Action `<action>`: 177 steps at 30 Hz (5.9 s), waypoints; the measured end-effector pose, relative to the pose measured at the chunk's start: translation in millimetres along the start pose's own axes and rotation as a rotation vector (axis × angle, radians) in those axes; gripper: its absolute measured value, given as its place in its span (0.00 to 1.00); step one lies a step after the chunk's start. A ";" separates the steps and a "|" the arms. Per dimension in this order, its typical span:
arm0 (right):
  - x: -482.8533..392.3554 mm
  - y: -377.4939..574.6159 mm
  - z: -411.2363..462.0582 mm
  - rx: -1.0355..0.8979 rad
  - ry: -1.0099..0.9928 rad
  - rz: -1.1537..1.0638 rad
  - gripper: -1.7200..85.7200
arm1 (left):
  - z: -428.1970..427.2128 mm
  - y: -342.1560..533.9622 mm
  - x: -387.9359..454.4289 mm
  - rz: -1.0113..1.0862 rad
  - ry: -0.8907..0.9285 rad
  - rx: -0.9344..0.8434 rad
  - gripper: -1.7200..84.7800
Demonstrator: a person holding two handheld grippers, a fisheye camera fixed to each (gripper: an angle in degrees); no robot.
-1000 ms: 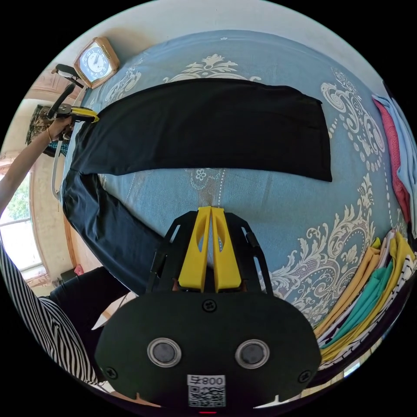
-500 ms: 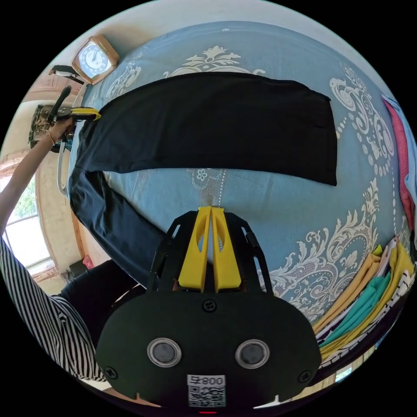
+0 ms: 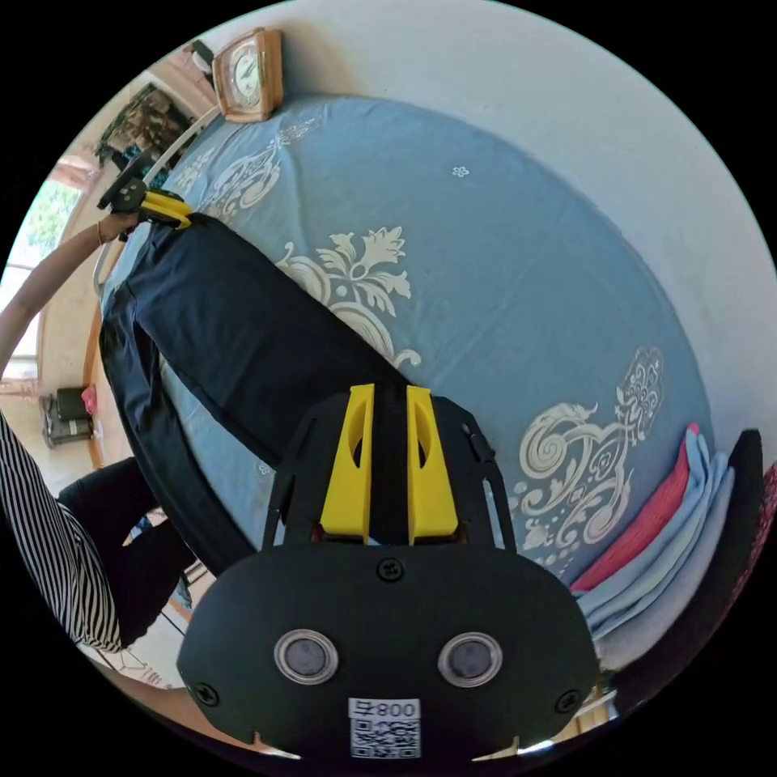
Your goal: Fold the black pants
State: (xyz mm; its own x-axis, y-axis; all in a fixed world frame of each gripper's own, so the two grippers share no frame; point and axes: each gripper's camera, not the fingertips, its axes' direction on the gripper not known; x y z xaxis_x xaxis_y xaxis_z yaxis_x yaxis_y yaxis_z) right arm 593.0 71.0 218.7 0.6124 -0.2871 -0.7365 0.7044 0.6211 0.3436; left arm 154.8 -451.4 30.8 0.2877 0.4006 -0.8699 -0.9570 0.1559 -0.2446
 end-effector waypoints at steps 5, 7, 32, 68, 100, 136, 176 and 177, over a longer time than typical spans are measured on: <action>-23.6 -11.3 21.7 -0.106 0.078 -0.106 0.10 | 16.4 28.3 12.7 -0.019 0.001 0.030 0.10; -31.9 -12.5 28.6 -0.131 0.104 -0.131 0.10 | 22.2 37.7 17.6 -0.019 -0.001 0.037 0.10; -105.8 59.9 58.5 -0.066 0.154 -0.122 0.03 | 93.7 204.9 131.3 -0.161 -0.110 0.253 0.04; -223.0 441.8 259.3 0.044 0.010 0.120 0.04 | 312.4 475.6 391.4 -0.295 -0.159 0.226 0.03; -54.7 696.7 444.8 0.419 -0.359 0.849 0.12 | 383.5 151.4 562.8 0.273 0.378 0.454 0.12; -25.3 776.6 526.3 0.495 -0.373 0.826 0.04 | 439.5 -167.3 711.0 0.496 0.284 0.283 0.04; -18.6 719.8 513.0 0.344 -0.243 0.748 0.04 | 430.4 -281.8 752.5 0.564 0.279 0.247 0.06; -19.5 718.3 511.0 0.341 -0.237 0.743 0.04 | 429.3 -280.7 751.9 0.563 0.283 0.250 0.06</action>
State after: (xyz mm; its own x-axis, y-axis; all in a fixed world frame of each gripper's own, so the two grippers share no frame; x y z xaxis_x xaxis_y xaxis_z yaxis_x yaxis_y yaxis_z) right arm 1270.4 150.1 777.5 0.9906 -0.0603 -0.1224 0.1364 0.4662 0.8741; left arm 655.9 193.6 -370.9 -0.3060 0.2353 -0.9225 -0.9107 0.2101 0.3557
